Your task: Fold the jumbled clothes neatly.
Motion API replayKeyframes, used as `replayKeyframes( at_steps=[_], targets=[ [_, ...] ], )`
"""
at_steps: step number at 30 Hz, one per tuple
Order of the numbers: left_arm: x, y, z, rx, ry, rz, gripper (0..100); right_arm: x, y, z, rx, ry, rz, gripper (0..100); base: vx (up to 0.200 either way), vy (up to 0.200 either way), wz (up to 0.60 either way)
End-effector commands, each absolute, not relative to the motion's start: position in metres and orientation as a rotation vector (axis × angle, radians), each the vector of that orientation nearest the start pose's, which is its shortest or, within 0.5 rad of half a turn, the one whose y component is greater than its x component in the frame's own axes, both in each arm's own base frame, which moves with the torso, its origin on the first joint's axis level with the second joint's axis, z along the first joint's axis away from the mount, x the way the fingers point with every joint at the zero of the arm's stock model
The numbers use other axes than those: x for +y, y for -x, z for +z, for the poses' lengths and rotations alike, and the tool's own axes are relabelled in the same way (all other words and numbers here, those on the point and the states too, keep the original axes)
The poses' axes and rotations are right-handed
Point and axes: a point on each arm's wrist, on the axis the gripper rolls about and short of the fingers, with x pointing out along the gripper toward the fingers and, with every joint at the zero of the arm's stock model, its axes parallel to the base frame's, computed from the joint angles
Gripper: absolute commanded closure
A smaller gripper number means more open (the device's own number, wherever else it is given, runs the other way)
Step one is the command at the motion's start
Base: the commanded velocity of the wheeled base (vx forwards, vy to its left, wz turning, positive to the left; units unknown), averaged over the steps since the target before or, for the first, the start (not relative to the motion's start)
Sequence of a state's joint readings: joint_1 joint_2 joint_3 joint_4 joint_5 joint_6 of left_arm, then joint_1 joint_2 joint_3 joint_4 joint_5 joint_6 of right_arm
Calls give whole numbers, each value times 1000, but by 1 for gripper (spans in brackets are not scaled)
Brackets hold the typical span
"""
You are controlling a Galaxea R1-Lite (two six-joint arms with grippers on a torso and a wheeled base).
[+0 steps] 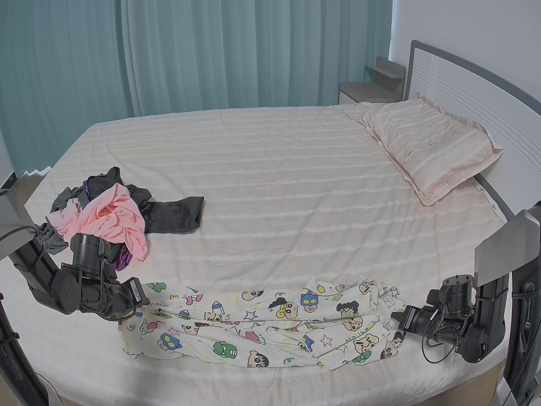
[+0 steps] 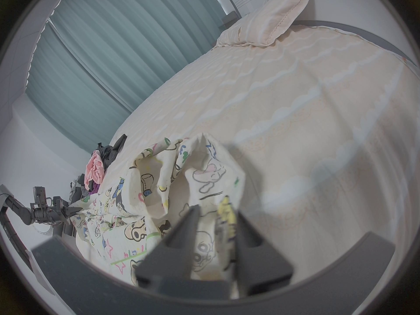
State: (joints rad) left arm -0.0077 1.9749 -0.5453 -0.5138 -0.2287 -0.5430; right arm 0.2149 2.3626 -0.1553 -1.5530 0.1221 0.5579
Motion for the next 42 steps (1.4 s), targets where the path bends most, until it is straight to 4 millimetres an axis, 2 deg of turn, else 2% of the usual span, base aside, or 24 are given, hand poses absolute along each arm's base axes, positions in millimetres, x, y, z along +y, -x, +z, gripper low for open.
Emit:
replayKeyframes(
  at_steps=[1,6,11,12,17,23,28,31,32,33,35,36,38,41,42],
  targets=[
    [-8,-279,35,946,601,31,100,56,-247,-31,697,-504,134,100,0,0,0],
    [-17,-279,35,946,576,33,100,54,-248,-22,654,-505,121,100,0,0,0],
    [-25,-279,36,946,556,29,100,56,-246,-28,681,-505,124,100,0,0,0],
    [-26,-279,36,946,553,27,100,56,-247,-28,681,-506,122,0,0,0,0],
    [-27,-279,37,944,554,26,100,56,-248,-27,673,-506,122,0,0,0,0],
    [-28,-277,47,916,556,11,100,52,-249,-12,614,-518,116,0,0,0,0],
    [-50,-277,72,889,592,1,100,50,-247,5,536,-519,82,0,0,0,0],
    [-77,-280,86,926,576,23,100,49,-243,16,508,-545,84,0,0,0,0],
    [-91,-283,93,930,580,24,100,49,-242,19,498,-564,81,0,0,0,0],
    [-91,-283,93,930,580,24,100,49,-242,19,498,-564,81,0,0,0,0],
    [-125,-287,114,918,624,4,100,49,-239,24,490,-589,80,0,0,0,0],
    [-132,-288,119,918,635,-4,100,49,-238,24,489,-591,82,0,0,0,0],
    [-160,-288,138,917,662,-39,100,48,-237,26,483,-594,83,0,0,0,0],
    [-197,-290,150,939,698,-72,100,48,-236,27,481,-596,86,0,0,0,0],
    [-201,-290,151,940,702,-78,100,48,-236,27,481,-597,85,0,0,0,0]
  ],
)
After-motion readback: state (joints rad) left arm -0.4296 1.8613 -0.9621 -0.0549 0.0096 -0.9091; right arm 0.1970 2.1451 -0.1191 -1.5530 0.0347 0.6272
